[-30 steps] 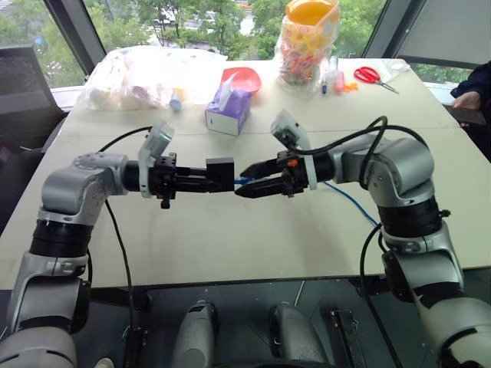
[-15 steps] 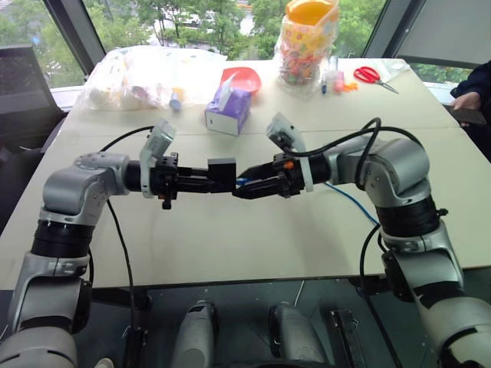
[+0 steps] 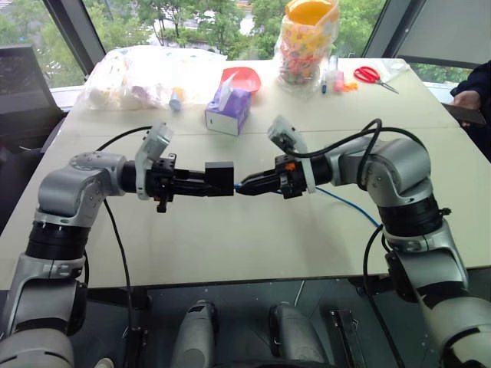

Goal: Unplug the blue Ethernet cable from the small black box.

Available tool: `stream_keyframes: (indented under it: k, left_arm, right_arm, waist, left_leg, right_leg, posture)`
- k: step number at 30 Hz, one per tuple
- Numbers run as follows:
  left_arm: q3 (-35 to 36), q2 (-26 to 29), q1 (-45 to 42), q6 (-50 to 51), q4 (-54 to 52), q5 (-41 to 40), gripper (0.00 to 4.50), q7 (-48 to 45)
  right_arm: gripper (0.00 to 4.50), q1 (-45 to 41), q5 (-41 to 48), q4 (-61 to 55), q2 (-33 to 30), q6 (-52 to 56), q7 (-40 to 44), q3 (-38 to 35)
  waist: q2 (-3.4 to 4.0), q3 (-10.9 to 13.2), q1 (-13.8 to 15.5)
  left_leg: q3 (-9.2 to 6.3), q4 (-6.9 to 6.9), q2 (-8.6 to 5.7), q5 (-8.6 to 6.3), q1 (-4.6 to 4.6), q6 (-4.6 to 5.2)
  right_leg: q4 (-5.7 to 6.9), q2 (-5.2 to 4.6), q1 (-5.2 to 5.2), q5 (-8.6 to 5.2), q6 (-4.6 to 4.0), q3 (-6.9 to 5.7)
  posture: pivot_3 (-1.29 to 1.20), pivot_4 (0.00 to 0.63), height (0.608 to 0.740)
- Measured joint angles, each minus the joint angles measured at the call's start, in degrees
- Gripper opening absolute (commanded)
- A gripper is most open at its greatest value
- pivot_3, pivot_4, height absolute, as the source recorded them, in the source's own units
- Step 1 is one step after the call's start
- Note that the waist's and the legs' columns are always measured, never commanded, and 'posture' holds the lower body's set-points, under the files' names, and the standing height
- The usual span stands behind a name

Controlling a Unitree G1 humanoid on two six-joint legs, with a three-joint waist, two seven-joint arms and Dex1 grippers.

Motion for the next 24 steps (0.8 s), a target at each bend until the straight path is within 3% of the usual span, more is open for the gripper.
stream_keyframes:
  k: [16, 20, 24]
  left_arm:
    - [1.76, 3.05, 1.84, -0.05, -0.50, -0.68, 0.47, 0.24]
    - [1.20, 1.51, 3.47, -3.06, -0.57, 0.98, 0.47, 1.91]
    - [-1.20, -3.86, 4.97, -10.09, 0.22, 6.39, 0.47, 7.22]
  right_arm:
    - [0.02, 0.57, -4.24, 8.25, -5.33, -9.44, 0.10, 1.23]
    - [0.02, -3.31, -13.65, 24.07, -1.60, -21.79, -7.69, 1.55]
    - [0.02, -12.23, -21.23, 43.23, 3.96, -32.36, -17.52, 0.99]
  waist:
    - [-0.01, 0.01, -0.03]
    - [0.03, 0.04, -0.23]
    - [0.07, 0.07, -0.28]
  left_leg:
    - [0.01, 0.00, 0.00, 0.00, -0.01, 0.00]
    - [0.03, 0.04, 0.00, 0.00, -0.01, 0.01]
    - [0.05, 0.01, 0.00, 0.00, -0.04, 0.01]
  right_leg:
    - [-0.03, 0.00, -0.02, -0.01, -0.01, 0.00]
    - [-0.01, 0.00, -0.03, 0.00, 0.00, 0.01]
    - [0.01, 0.01, -0.06, 0.03, 0.06, 0.02]
  posture:
    - [0.00, 0.150, 0.735]
    - [0.00, 0.150, 0.735]
    - [0.00, 0.150, 0.735]
